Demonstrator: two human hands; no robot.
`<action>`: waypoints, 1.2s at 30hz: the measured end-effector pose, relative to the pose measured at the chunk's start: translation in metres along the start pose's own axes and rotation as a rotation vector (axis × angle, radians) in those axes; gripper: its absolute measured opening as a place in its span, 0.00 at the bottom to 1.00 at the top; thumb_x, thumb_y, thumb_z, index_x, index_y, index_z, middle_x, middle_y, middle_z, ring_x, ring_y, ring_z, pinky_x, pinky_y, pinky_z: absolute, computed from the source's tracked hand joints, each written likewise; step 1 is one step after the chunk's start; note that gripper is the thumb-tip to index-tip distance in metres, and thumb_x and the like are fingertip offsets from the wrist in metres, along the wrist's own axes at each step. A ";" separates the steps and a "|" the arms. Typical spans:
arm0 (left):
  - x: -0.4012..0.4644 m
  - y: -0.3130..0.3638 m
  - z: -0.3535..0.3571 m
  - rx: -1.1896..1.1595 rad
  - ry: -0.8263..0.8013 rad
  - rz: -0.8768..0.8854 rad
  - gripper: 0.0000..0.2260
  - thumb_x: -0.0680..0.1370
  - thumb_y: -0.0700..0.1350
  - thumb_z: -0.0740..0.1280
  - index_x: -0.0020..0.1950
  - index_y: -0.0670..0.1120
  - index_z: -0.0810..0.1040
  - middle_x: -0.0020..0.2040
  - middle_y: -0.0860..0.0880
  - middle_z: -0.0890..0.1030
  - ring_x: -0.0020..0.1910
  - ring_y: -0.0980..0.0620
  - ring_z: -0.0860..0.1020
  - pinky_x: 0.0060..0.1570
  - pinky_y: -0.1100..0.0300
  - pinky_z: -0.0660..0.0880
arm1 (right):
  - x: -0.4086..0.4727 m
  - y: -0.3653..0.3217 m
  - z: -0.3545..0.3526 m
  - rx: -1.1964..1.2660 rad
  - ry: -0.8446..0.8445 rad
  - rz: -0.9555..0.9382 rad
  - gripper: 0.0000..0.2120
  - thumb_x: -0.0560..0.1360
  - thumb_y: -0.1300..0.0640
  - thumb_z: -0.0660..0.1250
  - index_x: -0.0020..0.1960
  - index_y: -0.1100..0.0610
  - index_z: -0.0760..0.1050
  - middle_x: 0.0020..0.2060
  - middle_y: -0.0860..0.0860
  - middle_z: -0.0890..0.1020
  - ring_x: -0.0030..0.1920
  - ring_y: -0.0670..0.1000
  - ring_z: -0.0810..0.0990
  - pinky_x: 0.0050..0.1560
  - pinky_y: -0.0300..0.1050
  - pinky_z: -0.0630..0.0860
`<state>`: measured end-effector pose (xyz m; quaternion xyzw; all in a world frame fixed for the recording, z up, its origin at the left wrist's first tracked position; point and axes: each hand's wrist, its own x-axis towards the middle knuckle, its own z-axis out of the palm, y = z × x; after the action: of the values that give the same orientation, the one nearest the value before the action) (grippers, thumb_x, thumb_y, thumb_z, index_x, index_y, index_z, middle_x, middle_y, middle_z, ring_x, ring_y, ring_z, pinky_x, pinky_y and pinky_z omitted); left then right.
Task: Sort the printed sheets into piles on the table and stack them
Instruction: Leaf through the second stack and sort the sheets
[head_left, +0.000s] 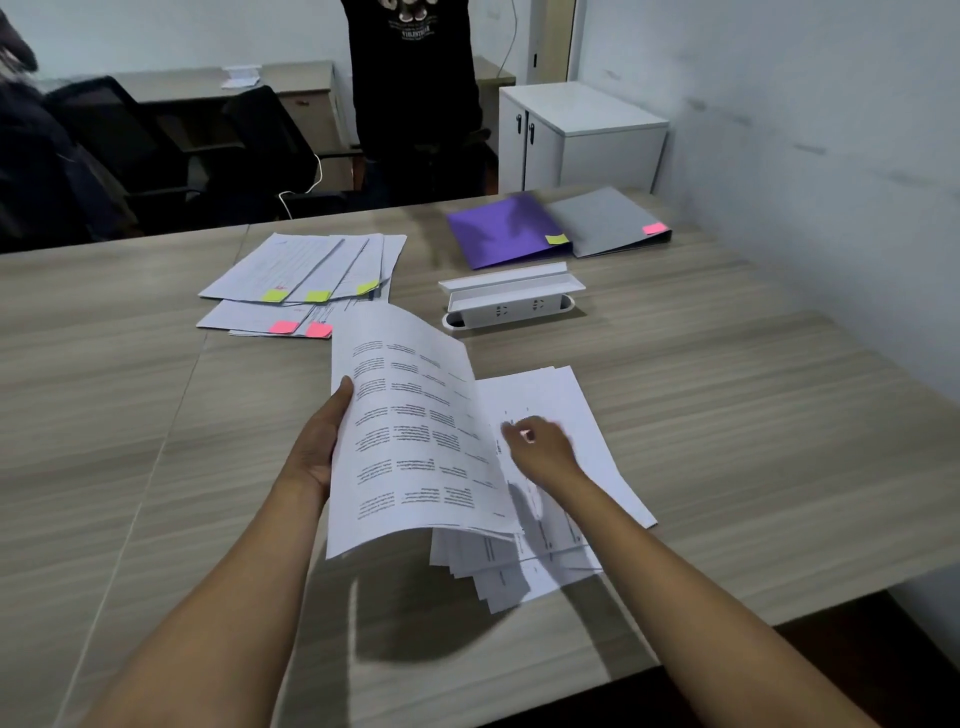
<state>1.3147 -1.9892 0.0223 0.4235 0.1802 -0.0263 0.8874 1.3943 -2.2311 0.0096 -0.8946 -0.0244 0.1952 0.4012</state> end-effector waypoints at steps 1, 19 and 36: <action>0.001 -0.001 0.001 -0.001 -0.009 -0.007 0.26 0.77 0.58 0.61 0.69 0.43 0.72 0.54 0.42 0.82 0.48 0.43 0.83 0.49 0.47 0.80 | -0.002 -0.009 0.002 0.235 -0.178 0.101 0.24 0.76 0.42 0.61 0.60 0.60 0.76 0.59 0.57 0.79 0.59 0.58 0.78 0.62 0.51 0.74; -0.003 0.003 -0.009 0.056 0.124 0.044 0.25 0.78 0.57 0.62 0.68 0.43 0.74 0.59 0.41 0.81 0.56 0.42 0.79 0.59 0.46 0.75 | 0.020 0.045 -0.027 0.098 0.106 0.219 0.18 0.74 0.63 0.61 0.62 0.65 0.75 0.62 0.58 0.78 0.62 0.59 0.76 0.55 0.42 0.73; -0.007 -0.003 -0.002 0.013 0.068 0.040 0.23 0.78 0.58 0.61 0.65 0.43 0.77 0.57 0.41 0.82 0.53 0.42 0.82 0.51 0.46 0.80 | -0.003 -0.015 0.011 0.639 -0.339 0.160 0.15 0.72 0.56 0.73 0.54 0.62 0.77 0.54 0.60 0.83 0.49 0.57 0.83 0.52 0.50 0.80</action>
<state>1.3070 -1.9899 0.0212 0.4334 0.2016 0.0047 0.8783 1.3888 -2.2136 0.0147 -0.6781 0.0419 0.3693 0.6341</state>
